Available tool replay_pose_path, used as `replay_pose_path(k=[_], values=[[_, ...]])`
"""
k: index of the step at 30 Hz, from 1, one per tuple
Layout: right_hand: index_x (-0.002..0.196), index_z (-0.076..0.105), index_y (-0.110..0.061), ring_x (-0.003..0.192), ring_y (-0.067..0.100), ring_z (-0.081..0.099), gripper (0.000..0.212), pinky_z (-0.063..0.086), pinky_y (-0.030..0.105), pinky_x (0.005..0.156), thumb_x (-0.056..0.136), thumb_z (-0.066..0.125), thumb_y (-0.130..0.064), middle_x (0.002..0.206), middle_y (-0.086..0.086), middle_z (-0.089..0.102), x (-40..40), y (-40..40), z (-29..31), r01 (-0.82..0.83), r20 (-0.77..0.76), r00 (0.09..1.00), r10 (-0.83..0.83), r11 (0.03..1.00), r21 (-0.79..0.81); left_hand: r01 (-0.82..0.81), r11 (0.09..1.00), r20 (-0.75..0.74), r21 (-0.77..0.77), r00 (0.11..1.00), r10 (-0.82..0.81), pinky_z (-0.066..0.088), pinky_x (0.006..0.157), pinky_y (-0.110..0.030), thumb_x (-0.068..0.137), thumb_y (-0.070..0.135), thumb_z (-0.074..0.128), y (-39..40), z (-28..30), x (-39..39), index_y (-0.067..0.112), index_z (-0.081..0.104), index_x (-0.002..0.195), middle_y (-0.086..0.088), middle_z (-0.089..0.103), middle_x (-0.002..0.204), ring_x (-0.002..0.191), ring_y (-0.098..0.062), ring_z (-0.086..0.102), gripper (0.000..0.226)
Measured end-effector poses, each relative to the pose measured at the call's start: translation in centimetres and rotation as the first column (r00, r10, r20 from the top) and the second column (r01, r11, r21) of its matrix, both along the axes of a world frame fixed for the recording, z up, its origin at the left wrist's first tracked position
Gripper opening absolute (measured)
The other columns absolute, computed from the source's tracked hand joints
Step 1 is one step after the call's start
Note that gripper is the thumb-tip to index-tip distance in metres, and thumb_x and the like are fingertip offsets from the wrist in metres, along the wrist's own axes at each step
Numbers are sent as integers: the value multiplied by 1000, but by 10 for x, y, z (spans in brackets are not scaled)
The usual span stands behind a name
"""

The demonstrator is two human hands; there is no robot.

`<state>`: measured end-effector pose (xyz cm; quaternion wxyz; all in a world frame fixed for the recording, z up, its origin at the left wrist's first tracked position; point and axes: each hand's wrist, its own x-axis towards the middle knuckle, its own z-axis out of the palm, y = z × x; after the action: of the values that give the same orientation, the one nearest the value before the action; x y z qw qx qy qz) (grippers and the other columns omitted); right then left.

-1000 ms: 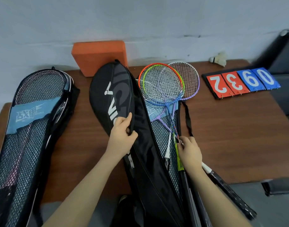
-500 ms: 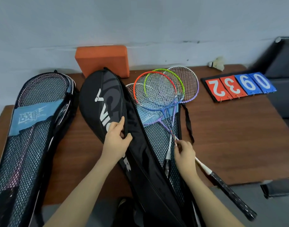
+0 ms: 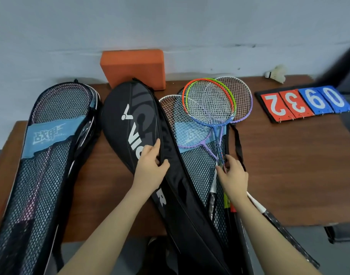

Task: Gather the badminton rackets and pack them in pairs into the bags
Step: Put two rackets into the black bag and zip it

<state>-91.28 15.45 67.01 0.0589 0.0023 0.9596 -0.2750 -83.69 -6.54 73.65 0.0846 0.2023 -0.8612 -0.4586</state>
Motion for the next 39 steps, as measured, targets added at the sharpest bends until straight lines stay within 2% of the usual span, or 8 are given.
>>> replay_pose_path(k=[4,8,12,17,21,25,32,39], values=[[131,46,-11,107,31,55,45,41,45,89,88,58,-20,118,8,60,-25,-9,1,-66,-17,998,66,998,-2,-2,999,17,-38,1000,2,41,69,-11,85,12,60,1,0,-2,18,30,143,11,36,85,68,-7,44,66],[130,49,-14,89,29,62,46,52,40,74,85,59,-11,106,10,67,-33,-7,0,-50,-13,999,49,984,-170,-2,995,13,-96,1000,3,40,68,-10,84,11,61,1,0,-2,16,33,142,9,37,87,68,-6,45,65],[135,46,-20,82,21,59,53,46,29,67,85,59,-8,99,4,66,-27,-1,7,-60,-24,998,55,969,-238,-36,994,14,-104,999,37,46,74,-23,82,10,62,-3,4,3,19,39,139,11,38,81,70,-10,48,62],[139,42,-21,80,18,59,58,44,25,70,86,60,-6,95,5,65,-11,6,21,-119,-73,992,102,949,-291,-63,995,31,-73,997,66,42,75,-21,81,13,63,-3,7,2,23,42,137,6,43,81,74,-11,51,60],[139,41,-18,91,25,61,61,49,32,80,84,60,0,105,15,64,6,13,35,-198,-150,976,156,926,-321,-34,997,16,-74,999,35,41,76,-22,80,12,65,-6,9,-1,21,51,131,-7,53,89,78,-19,56,53],[136,44,-14,70,10,46,62,36,8,66,80,59,7,82,11,54,15,21,44,-318,-245,934,259,916,-243,-205,978,-9,-48,979,205,47,83,-29,81,13,63,-12,6,-8,19,54,129,-4,53,83,78,-20,57,49],[137,43,-18,71,17,46,59,29,16,64,83,53,5,80,-1,48,36,41,45,-444,-68,896,439,887,-127,-298,954,-73,-11,952,297,35,81,-17,85,15,58,-3,11,-24,13,54,129,-5,57,90,86,-18,55,44],[129,52,-23,73,8,52,60,36,4,72,77,69,1,84,7,57,54,33,36,-391,-61,918,393,867,-308,-242,969,-10,45,970,242,47,89,-30,84,13,58,3,6,-18,16,53,129,-5,58,90,78,-16,56,46]])
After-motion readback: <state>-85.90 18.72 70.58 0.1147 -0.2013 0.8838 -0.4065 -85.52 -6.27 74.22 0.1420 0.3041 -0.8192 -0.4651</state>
